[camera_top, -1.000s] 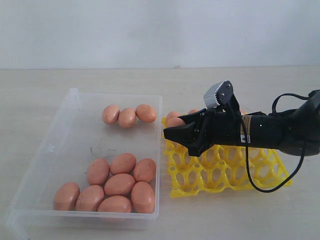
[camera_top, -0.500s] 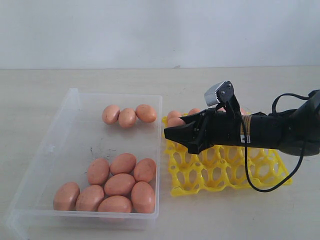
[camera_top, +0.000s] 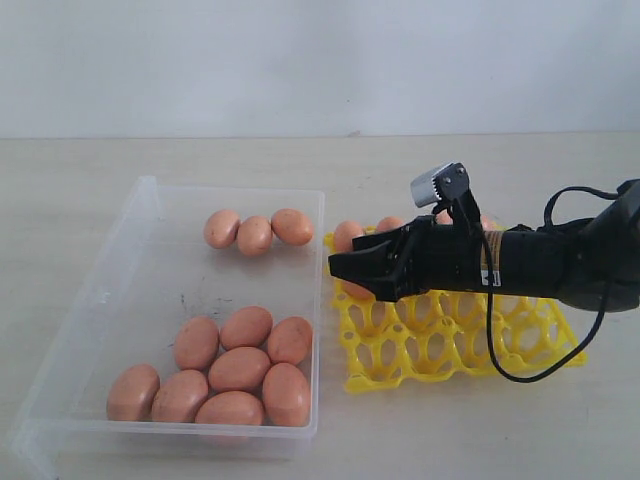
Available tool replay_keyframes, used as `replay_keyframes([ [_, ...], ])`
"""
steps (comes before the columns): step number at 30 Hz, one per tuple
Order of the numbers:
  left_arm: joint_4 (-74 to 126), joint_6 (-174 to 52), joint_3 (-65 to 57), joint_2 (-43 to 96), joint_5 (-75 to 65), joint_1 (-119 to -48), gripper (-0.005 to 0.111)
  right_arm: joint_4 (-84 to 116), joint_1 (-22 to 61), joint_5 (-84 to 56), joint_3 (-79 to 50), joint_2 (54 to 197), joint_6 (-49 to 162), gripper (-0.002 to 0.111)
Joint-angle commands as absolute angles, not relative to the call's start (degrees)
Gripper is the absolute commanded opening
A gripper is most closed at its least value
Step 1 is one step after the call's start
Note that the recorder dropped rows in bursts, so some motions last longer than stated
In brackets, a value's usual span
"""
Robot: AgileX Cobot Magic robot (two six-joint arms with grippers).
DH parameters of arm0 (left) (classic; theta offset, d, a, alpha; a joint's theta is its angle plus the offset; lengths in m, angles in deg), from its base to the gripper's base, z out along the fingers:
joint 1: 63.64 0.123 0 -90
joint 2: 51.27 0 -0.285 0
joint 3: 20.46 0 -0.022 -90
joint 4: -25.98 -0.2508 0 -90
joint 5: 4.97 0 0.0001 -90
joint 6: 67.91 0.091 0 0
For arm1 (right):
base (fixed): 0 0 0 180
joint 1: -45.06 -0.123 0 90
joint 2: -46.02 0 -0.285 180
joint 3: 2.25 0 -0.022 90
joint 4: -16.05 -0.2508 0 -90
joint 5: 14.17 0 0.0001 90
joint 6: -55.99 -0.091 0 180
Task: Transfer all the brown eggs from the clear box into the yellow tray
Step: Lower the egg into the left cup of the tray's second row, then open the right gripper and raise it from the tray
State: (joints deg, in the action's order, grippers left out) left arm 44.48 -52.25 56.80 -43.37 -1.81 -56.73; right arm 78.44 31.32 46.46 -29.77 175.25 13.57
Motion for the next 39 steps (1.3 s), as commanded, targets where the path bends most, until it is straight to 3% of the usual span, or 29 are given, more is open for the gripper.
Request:
replay_keyframes([
  [1,44.3,-51.9,56.8,-43.5,-2.0,-56.8,0.004,79.4,31.2,47.2,-29.5,174.4,10.0,0.053],
  [7,44.3,-51.9,56.8,-43.5,-2.0,-56.8,0.004,79.5,31.2,47.6,-29.5,169.7,3.7,0.052],
  [12,44.3,-51.9,56.8,-43.5,-2.0,-56.8,0.004,79.9,31.2,55.8,-29.5,166.9,-2.2,0.052],
  [31,44.3,-51.9,56.8,-43.5,-2.0,-56.8,0.004,78.8,31.2,55.8,-29.5,166.4,-7.8,0.052],
  [34,44.3,-51.9,56.8,-43.5,-2.0,-56.8,0.004,78.7,30.8,55.8,-29.3,166.4,-8.7,0.039],
  [38,44.3,-51.9,56.8,-43.5,-2.0,-56.8,0.004,80.5,26.8,55.8,-25.6,166.4,-6.4,0.000],
  [39,44.3,-51.9,56.8,-43.5,-2.0,-56.8,0.004,81.1,25.2,55.8,-24.0,166.4,-6.4,0.000],
])
